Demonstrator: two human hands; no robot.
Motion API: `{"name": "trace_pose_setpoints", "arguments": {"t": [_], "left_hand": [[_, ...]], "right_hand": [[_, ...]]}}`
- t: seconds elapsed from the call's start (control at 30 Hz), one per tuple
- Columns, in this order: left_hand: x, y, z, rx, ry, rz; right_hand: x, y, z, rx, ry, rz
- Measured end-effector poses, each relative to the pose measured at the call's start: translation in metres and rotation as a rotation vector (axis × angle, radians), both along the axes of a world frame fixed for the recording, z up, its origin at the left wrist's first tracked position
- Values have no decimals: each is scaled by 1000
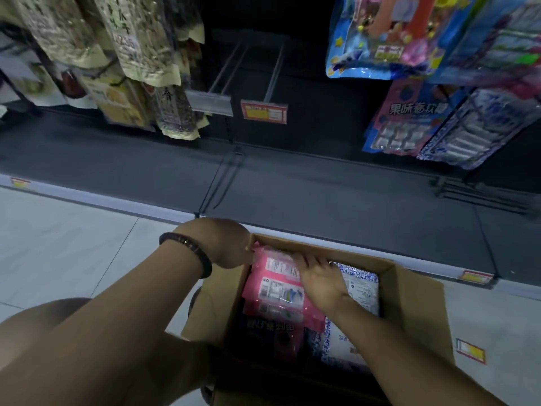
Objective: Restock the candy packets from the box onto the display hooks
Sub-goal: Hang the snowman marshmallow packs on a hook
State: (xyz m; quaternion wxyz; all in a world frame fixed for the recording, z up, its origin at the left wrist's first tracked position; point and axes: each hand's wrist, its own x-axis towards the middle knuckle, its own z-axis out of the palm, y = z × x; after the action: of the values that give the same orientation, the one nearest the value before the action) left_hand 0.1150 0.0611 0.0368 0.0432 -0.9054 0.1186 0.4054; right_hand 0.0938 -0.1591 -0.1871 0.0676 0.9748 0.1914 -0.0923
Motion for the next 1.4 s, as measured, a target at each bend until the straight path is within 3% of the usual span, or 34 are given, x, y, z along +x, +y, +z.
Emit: {"name": "trace_pose_setpoints", "arguments": {"t": [0.13, 0.27, 0.43, 0.6, 0.73, 0.83, 0.93, 1.07, 1.23, 1.4], "left_hand": [[2, -2, -14, -66, -90, 34], [-3, -9, -28, -87, -335, -39], [-8, -26, -31, -248, -417, -28], [-11, -35, -18, -500, -458, 54], [-11, -37, -6, -696, -523, 272], [-16, -44, 12, -1030, -386, 530], [-27, -58, 28, -1339, -152, 684], [-28, -82, 43, -1517, -108, 809], [-14, -114, 91, -1611, -394, 759], [13, -149, 143, -1735, -696, 504]], "right_hand": [[11, -8, 56, 54, -20, 13], [7, -13, 111, 128, -1, 88], [-5, -16, 176, 249, -75, 209], [9, -49, 227, 457, 36, 11], [22, -94, 247, 882, -49, -285], [30, -110, 255, 1121, -6, -439], [40, -112, 260, 1136, 62, -429], [42, -104, 279, 1239, 250, -354], [40, -120, 311, 1480, 99, -254], [34, -160, 335, 1531, 9, -242]]}}
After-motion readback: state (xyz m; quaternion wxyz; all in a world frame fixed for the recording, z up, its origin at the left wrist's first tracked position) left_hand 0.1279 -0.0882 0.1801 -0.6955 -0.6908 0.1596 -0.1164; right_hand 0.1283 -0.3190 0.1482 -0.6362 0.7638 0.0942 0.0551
